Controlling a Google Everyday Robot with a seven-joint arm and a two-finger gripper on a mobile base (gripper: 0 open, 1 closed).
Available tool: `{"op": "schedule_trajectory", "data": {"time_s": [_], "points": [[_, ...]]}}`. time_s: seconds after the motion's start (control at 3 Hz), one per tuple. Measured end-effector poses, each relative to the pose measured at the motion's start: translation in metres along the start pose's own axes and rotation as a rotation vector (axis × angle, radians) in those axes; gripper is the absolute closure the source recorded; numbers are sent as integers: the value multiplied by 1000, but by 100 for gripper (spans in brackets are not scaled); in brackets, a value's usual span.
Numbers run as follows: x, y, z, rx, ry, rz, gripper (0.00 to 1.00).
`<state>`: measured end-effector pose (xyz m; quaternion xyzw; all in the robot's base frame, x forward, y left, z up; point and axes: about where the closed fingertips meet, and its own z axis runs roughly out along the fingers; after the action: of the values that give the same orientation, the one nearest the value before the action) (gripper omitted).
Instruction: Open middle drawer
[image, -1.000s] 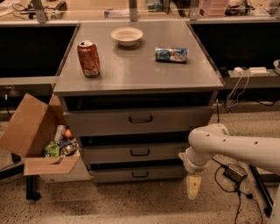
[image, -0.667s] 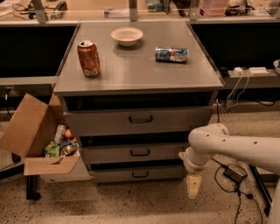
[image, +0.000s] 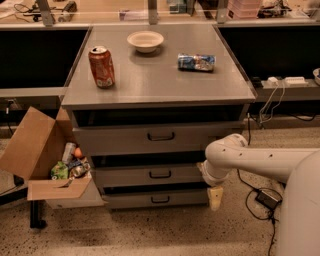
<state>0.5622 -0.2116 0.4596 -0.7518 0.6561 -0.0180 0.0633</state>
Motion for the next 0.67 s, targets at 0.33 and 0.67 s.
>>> {"op": "schedule_trajectory", "data": {"time_s": [0.33, 0.67], "points": [[3, -34, 13, 51, -26, -26, 0], [4, -51, 24, 68, -47, -27, 0]]}}
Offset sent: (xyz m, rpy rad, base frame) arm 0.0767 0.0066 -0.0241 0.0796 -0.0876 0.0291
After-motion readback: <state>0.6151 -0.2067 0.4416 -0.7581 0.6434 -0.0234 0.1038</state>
